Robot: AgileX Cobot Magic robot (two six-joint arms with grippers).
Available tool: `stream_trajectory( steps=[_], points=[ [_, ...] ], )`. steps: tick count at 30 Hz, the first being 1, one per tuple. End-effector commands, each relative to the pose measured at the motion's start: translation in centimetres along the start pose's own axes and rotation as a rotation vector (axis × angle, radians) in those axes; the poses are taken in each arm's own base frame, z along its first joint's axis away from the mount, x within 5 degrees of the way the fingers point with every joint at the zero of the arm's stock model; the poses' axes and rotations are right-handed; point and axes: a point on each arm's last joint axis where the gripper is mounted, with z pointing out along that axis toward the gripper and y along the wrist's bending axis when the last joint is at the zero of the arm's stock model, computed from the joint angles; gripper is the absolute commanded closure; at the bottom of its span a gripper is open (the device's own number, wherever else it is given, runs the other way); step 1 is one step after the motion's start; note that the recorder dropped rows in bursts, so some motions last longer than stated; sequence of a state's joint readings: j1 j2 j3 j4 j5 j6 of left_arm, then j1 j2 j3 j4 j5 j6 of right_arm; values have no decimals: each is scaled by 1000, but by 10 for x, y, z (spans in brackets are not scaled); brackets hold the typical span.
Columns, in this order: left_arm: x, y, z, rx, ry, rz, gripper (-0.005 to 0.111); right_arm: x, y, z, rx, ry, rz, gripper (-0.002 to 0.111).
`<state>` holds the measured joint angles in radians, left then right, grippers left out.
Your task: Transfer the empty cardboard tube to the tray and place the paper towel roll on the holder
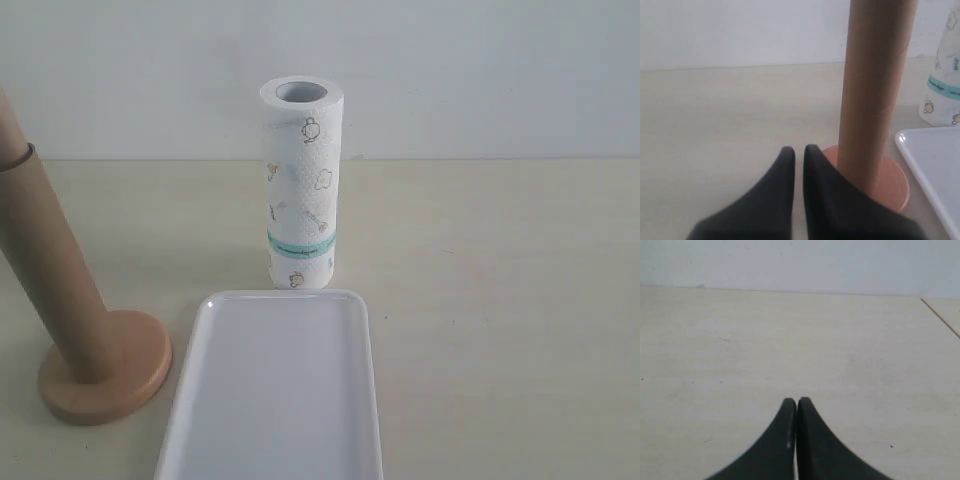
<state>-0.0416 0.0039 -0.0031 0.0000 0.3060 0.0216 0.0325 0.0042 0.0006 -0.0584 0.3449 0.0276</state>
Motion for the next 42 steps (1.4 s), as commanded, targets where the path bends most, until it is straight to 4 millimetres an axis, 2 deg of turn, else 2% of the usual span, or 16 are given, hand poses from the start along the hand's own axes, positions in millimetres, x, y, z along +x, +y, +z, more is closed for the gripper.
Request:
stream_trajectory(
  steps=[1, 24, 26, 27, 29, 31, 35, 42],
  points=[
    [1, 0, 0, 3, 0, -21, 101, -1, 0, 0, 3, -9, -4, 109],
    [1, 0, 0, 3, 0, -21, 101, -1, 0, 0, 3, -9, -4, 109],
    [-5, 0, 0, -3, -70, -6, 101, -1, 0, 0, 3, -9, -4, 109],
    [-21, 1, -3, -13, -242, 32, 101, -1, 0, 0, 3, -9, -4, 109],
    [-41, 0, -10, -13, -476, 33, 101, -1, 0, 0, 3, -9, -4, 109],
    [-51, 0, -16, -13, -611, 33, 101, -1, 0, 0, 3, -9, -4, 109],
    [-62, 0, -25, -13, -756, 34, 101, -1, 0, 0, 3, -9, -4, 109],
    [-61, 0, -17, -12, -621, 33, 101, -1, 0, 0, 3, -9, -4, 109]
  ],
)
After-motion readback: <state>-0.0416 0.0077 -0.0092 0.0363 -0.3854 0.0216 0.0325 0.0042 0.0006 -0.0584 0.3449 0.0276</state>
